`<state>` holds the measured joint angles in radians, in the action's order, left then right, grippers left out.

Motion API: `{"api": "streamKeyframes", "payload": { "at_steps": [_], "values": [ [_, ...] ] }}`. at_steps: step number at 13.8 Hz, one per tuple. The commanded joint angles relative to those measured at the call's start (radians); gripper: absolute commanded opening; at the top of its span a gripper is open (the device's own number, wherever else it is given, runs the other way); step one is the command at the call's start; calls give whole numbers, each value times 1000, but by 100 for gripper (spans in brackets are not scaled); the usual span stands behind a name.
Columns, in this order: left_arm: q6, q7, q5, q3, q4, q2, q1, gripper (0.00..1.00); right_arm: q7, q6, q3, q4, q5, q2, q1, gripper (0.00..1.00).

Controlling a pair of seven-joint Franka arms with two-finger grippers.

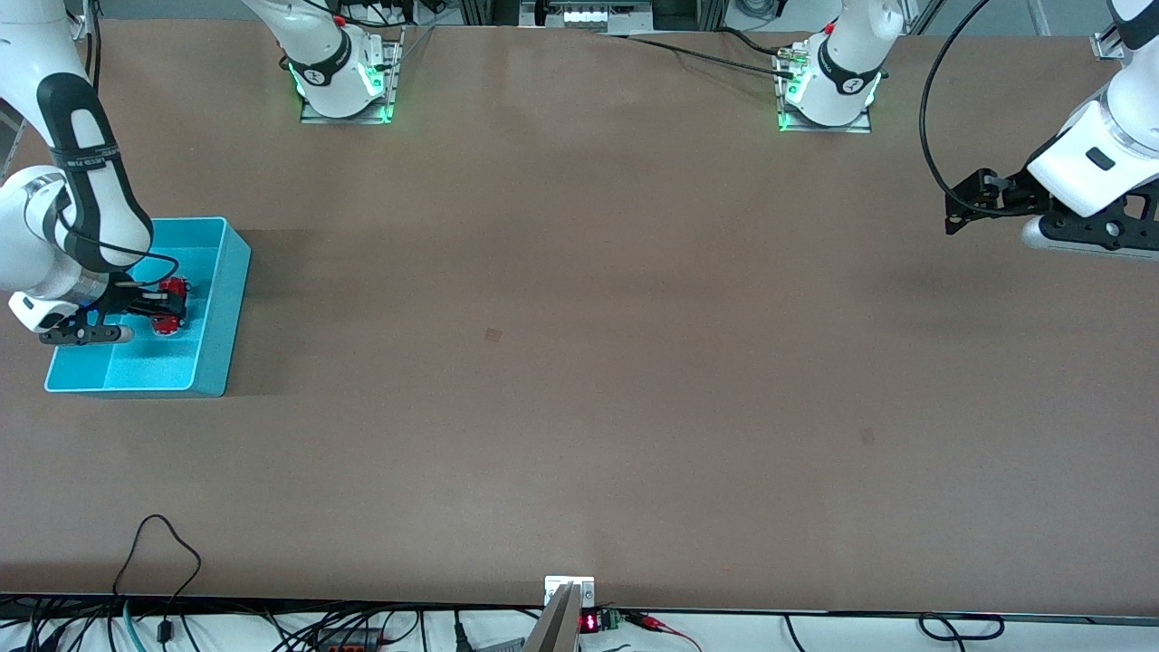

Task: Wind red beetle toy and store in blue box
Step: 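Lift the car and lower it into the blue box, then open the right gripper to release the car in the box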

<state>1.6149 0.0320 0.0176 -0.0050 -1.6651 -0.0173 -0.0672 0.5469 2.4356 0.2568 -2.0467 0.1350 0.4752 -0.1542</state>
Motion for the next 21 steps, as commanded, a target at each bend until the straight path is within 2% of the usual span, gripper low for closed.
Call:
{"api": "streamKeyframes", "payload": {
  "at_steps": [1, 3, 4, 5, 8, 11, 13, 16, 18, 21],
  "values": [
    [-6, 25, -25, 0, -18, -21, 4, 100, -5, 48, -13, -4, -15, 26, -13, 28],
    [-6, 25, -24, 0, -18, -21, 4, 100, -7, 59, -13, -6, -12, 45, -16, 32],
    [-6, 25, -24, 0, -18, -21, 4, 100, -8, 54, -13, -6, -8, 42, -16, 52],
    [-6, 25, -25, 0, -18, -21, 4, 100, -13, 49, -13, -4, 3, 34, -15, 97],
    [-6, 25, -24, 0, -19, -21, 4, 100, -33, -27, -11, 6, 37, -19, -1, 100],
    [-6, 25, -24, 2, -18, -21, 4, 100, -74, -117, -16, 48, 29, -88, 15, 100],
    [-6, 25, -24, 0, -18, -21, 4, 100, -73, -209, -28, 129, 28, -107, 13, 100],
    [-6, 25, -24, 0, -18, -21, 4, 100, -82, -432, -69, 317, 20, -116, 16, 100],
    [-6, 25, -25, 0, -18, -21, 4, 100, -136, -515, -97, 400, 18, -135, 24, 100],
    [-6, 25, -24, 0, -18, -21, 4, 100, -255, -607, -99, 486, 20, -164, 105, 100]
  ]
}}
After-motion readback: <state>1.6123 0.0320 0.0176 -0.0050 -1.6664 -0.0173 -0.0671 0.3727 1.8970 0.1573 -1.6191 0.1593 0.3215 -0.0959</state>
